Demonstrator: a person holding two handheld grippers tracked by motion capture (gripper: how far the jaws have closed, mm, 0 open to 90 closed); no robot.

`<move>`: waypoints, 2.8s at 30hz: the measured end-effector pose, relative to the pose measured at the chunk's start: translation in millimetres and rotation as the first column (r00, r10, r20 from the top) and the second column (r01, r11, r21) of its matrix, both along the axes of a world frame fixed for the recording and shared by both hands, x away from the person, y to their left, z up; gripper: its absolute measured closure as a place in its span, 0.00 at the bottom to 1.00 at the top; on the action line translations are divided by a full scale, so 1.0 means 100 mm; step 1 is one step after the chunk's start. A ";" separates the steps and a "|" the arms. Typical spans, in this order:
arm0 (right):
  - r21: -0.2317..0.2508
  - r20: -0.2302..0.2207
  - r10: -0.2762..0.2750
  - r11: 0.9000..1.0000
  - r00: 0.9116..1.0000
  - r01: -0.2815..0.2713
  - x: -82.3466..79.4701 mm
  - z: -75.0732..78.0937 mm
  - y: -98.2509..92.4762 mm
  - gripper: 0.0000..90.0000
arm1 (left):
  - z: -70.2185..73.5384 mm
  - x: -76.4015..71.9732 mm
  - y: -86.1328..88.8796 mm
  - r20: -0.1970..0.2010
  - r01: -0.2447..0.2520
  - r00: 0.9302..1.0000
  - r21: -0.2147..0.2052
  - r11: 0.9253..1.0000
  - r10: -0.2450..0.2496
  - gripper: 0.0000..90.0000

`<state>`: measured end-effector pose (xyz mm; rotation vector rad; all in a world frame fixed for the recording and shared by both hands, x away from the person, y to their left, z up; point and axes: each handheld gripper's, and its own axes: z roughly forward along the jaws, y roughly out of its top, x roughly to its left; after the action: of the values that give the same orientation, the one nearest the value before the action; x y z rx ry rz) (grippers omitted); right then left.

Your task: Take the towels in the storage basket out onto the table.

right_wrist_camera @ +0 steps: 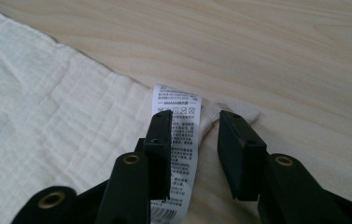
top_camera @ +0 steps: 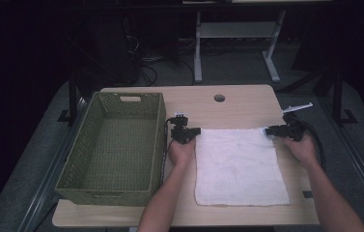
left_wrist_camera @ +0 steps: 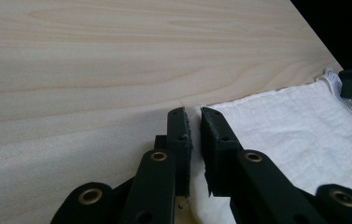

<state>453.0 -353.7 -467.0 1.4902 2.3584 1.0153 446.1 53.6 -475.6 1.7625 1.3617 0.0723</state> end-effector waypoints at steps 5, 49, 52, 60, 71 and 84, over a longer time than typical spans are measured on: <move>0.026 0.008 0.006 1.000 1.000 -0.006 0.03 -0.02 0.02 0.73 | -0.04 0.01 0.00 -0.011 0.000 1.000 0.000 1.000 0.000 0.89; 0.058 0.007 0.034 0.998 0.999 -0.034 -0.01 -0.03 0.09 0.69 | 0.00 -0.04 0.06 -0.007 0.005 1.000 -0.038 0.999 -0.006 0.91; 0.054 0.018 0.037 0.998 0.999 -0.038 0.00 -0.05 0.13 0.88 | -0.01 -0.03 0.06 -0.011 0.018 1.000 -0.031 0.999 -0.018 0.91; 0.088 0.047 0.059 0.994 0.997 -0.063 -0.06 0.01 0.08 0.98 | 0.04 -0.05 0.05 0.007 0.024 1.000 -0.058 0.998 -0.024 0.92; 0.160 0.129 0.058 0.984 0.990 -0.079 -0.27 0.28 -0.14 0.98 | 0.20 -0.14 0.09 0.050 0.050 0.998 -0.082 0.995 -0.046 0.93; 0.185 0.209 0.107 0.972 0.972 -0.147 -0.59 0.49 -0.15 0.98 | 0.41 -0.47 0.09 0.111 0.087 0.991 -0.114 0.990 -0.074 0.94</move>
<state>394.1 -369.1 -417.9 1.2413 2.2914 1.3986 399.6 62.7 -434.9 1.6876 1.1925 0.0395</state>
